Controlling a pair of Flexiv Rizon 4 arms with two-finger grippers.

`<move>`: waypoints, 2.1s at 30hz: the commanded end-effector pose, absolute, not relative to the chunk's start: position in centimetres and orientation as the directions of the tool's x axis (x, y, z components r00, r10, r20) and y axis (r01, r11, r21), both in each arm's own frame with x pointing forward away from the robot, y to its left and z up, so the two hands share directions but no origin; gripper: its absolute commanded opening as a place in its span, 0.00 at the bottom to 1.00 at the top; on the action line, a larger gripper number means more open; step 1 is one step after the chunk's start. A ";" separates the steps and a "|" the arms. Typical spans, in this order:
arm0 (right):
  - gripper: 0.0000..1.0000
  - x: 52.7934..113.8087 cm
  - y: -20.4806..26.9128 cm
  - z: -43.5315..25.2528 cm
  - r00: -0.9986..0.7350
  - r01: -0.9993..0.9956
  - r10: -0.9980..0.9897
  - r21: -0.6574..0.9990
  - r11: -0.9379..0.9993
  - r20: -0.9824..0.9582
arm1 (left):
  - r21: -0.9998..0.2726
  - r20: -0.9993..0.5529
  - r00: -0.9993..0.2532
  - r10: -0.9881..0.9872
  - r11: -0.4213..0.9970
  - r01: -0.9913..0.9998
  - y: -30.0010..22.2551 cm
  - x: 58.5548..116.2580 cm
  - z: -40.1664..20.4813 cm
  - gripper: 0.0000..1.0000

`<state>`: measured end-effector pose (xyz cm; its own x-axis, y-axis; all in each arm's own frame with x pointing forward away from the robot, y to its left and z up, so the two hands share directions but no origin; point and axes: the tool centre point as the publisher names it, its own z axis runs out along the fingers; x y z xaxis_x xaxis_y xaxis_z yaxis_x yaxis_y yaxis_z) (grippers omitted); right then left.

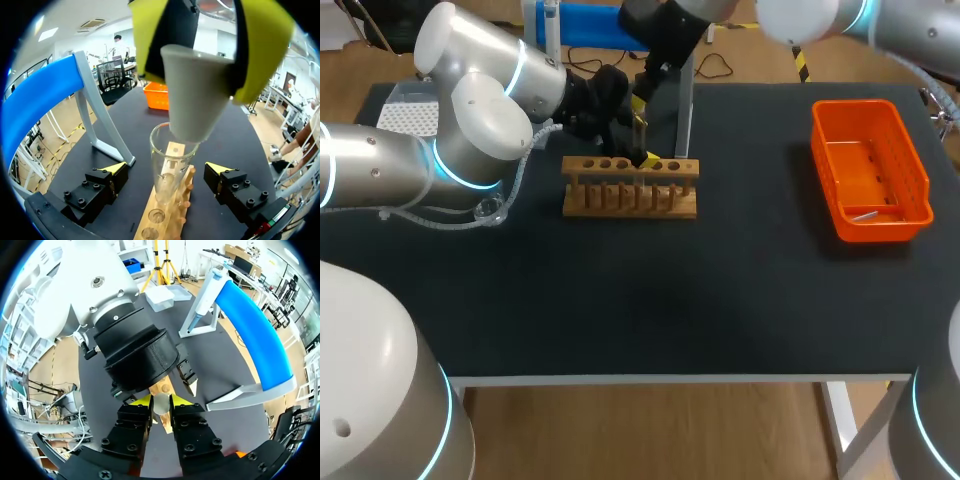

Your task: Invert the test tube, pick up the pipette, mount the tip to pipette, aspirate from beaker and dispense into the tube, eject the tip, return the pipette, and cap with the stopper.

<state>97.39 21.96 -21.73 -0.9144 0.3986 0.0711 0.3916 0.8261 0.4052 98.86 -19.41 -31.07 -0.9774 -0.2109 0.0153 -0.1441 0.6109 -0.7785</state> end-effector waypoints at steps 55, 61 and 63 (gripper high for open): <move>0.00 97.8 22.1 -22.5 -0.912 0.396 0.404 0.414 0.820 0.073 | -0.781 0.015 -0.977 -0.211 0.608 -0.143 -19.4 98.9 -31.2 1.00; 0.00 98.0 22.1 -23.0 -0.911 0.400 0.405 0.400 0.824 0.076 | -0.781 0.015 -0.977 -0.211 0.608 -0.143 -19.4 98.9 -31.2 1.00; 0.00 98.1 22.1 -23.3 -0.912 0.399 0.404 0.386 0.832 0.070 | -0.781 0.015 -0.977 -0.211 0.608 -0.143 -19.4 98.9 -31.2 1.00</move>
<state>97.78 21.89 -22.84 -0.9116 0.4051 0.0698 0.3974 0.8252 0.4014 98.86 -19.41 -31.07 -0.9774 -0.2109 0.0153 -0.1440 0.6109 -0.7785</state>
